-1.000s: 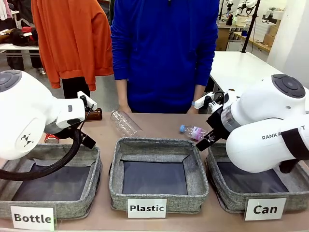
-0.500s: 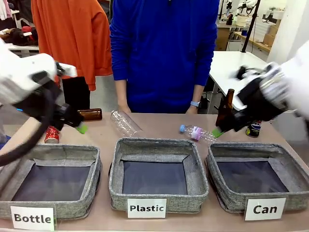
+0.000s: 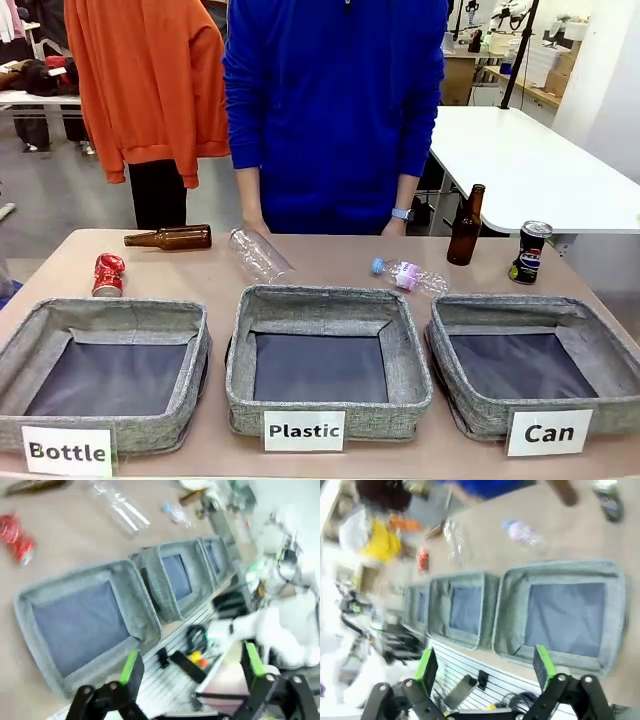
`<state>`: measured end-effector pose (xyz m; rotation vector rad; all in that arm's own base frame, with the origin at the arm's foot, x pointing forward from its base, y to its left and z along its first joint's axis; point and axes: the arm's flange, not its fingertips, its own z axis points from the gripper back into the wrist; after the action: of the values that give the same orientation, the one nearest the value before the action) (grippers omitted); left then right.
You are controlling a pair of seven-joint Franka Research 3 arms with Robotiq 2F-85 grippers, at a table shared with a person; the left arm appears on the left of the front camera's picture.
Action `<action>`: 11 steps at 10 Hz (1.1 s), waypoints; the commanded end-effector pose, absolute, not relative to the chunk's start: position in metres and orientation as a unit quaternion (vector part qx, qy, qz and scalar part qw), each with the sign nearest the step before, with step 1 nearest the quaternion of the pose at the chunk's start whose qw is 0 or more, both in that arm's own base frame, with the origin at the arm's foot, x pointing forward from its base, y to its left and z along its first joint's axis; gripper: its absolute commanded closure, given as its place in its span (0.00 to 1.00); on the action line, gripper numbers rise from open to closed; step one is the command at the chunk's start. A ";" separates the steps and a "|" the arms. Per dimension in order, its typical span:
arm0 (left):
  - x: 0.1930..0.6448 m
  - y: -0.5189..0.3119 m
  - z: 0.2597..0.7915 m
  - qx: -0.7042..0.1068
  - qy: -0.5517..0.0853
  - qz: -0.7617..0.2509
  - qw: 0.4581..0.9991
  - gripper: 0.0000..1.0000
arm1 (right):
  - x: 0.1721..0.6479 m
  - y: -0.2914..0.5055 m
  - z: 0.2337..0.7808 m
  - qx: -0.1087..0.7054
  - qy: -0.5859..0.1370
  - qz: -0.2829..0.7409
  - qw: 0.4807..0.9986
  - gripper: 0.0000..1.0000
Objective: Sort the can waste into the basket.
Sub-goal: Pick up the can waste from the table and place it in the right Fabric basket.
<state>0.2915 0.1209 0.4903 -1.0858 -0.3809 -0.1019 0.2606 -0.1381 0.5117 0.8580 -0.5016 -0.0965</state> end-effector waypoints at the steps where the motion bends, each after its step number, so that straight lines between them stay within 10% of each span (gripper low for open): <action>1: 0.325 0.153 0.452 -0.578 -0.182 0.050 0.794 0.00 | 0.252 -0.179 0.442 0.489 -0.259 -0.109 0.826 0.00; 4: 0.318 0.107 0.405 -0.595 -0.190 0.182 0.759 0.00 | 0.254 -0.227 0.395 0.536 -0.246 -0.181 0.787 0.00; 11: 0.309 0.171 0.413 -0.592 -0.170 0.129 0.777 0.00 | 0.240 -0.238 0.403 0.519 -0.248 -0.189 0.795 0.00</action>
<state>0.3087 0.1711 0.4137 -1.2772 -0.3582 0.3039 0.2372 -0.2359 0.4036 1.1083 -0.5028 -0.4293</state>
